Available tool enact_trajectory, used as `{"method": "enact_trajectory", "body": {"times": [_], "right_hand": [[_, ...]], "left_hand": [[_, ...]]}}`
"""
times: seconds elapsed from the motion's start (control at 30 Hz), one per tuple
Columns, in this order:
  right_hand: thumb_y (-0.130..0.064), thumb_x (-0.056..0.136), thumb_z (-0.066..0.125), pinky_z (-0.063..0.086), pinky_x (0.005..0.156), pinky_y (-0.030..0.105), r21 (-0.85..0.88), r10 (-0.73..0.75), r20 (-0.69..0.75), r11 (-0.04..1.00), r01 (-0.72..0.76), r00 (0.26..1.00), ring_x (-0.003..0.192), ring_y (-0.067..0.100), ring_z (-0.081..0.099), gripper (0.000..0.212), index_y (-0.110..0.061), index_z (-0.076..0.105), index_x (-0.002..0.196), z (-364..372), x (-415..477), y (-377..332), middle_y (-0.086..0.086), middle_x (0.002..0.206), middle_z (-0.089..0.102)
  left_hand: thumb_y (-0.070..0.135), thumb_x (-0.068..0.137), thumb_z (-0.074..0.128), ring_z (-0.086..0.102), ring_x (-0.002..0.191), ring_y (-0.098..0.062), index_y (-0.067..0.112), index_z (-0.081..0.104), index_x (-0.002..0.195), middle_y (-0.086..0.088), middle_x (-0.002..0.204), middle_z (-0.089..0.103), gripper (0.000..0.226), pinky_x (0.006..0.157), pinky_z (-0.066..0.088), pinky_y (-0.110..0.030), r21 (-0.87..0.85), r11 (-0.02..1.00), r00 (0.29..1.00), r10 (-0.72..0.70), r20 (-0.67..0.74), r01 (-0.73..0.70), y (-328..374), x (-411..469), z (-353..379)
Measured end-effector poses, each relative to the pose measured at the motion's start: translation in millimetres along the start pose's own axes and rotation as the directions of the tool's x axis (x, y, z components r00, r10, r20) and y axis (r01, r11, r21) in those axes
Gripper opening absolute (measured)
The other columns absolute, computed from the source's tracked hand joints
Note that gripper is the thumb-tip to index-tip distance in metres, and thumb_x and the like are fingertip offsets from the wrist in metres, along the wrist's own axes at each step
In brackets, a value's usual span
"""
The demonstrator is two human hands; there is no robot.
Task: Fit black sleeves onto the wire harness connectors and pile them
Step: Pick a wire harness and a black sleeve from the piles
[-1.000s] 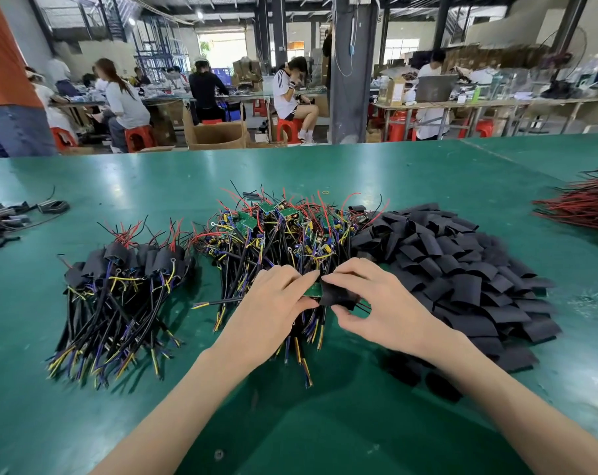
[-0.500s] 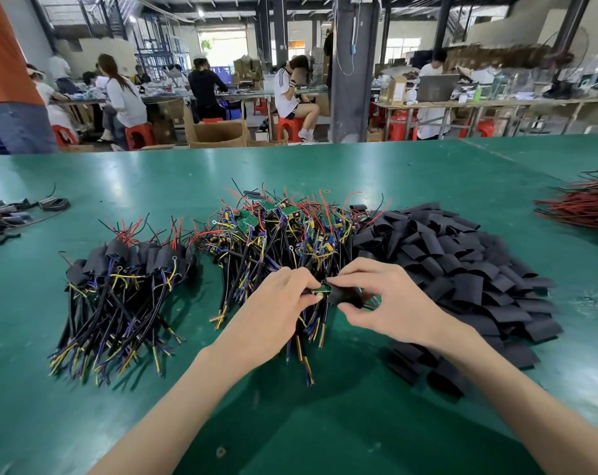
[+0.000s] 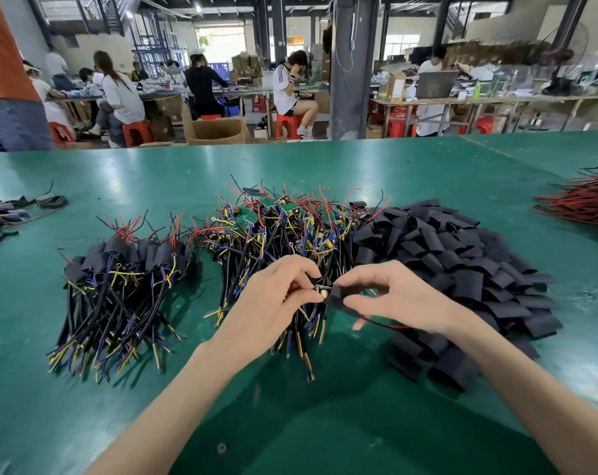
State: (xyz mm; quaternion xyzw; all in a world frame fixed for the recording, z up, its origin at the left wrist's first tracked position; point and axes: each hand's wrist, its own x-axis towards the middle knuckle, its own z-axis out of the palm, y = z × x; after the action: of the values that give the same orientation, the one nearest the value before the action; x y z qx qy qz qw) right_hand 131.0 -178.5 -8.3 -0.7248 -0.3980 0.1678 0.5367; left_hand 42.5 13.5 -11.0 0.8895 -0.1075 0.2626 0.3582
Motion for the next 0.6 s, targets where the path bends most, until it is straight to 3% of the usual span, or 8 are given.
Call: {"method": "enact_trajectory", "body": {"times": [0.1,0.17,0.27,0.37,0.6], "right_hand": [[-0.004,0.087,0.062,0.049,0.065,0.017,0.059,0.064,0.003,0.996,-0.064,0.998,0.065,0.021,0.070,0.022,-0.023,0.072,0.091,0.2,-0.3,-0.8,-0.007,0.081,0.068],[-0.005,0.090,0.058,0.044,0.065,0.015,0.001,0.072,-0.005,0.997,-0.072,0.997,0.067,0.017,0.070,0.025,-0.026,0.070,0.096,0.1,0.0,-1.5,-0.009,0.080,0.069],[-0.008,0.095,0.050,0.049,0.074,0.019,-0.108,0.040,0.049,0.994,-0.034,0.998,0.068,0.013,0.067,0.027,-0.023,0.066,0.110,2.1,-0.8,-6.3,-0.013,0.080,0.070],[-0.008,0.098,0.044,0.049,0.080,0.028,-0.221,-0.001,0.061,0.975,0.015,0.998,0.068,0.017,0.067,0.027,-0.010,0.064,0.116,5.4,-1.4,-9.1,-0.002,0.090,0.068],[-0.001,0.097,0.042,0.052,0.065,0.023,-0.221,-0.051,-0.017,0.974,0.046,0.999,0.055,0.009,0.060,0.024,-0.006,0.065,0.103,15.5,-2.9,-16.7,0.017,0.083,0.066]], "left_hand": [[0.007,0.076,0.075,0.055,0.076,0.005,0.017,0.061,0.090,0.012,0.076,0.061,0.022,0.072,0.037,-0.002,-0.040,0.999,0.999,-0.033,-0.017,0.033,2.0,0.3,-0.7],[0.005,0.075,0.075,0.055,0.074,0.006,0.019,0.061,0.086,0.010,0.077,0.061,0.023,0.072,0.037,-0.002,-0.067,0.996,0.998,-0.057,-0.021,0.055,2.9,0.2,-0.8],[0.004,0.074,0.075,0.054,0.073,0.007,0.031,0.055,0.080,0.008,0.076,0.062,0.034,0.071,0.036,-0.002,-0.079,0.993,0.996,-0.091,-0.023,0.089,2.8,0.6,0.4],[0.006,0.074,0.076,0.055,0.074,0.006,0.039,0.051,0.079,0.012,0.072,0.062,0.042,0.071,0.036,-0.001,-0.071,0.990,0.992,-0.126,-0.031,0.123,2.0,0.5,1.4],[0.007,0.072,0.077,0.058,0.072,0.002,0.032,0.054,0.081,0.015,0.076,0.066,0.036,0.073,0.038,-0.004,-0.156,0.976,0.984,-0.162,-0.071,0.149,4.4,0.0,1.7]]}}
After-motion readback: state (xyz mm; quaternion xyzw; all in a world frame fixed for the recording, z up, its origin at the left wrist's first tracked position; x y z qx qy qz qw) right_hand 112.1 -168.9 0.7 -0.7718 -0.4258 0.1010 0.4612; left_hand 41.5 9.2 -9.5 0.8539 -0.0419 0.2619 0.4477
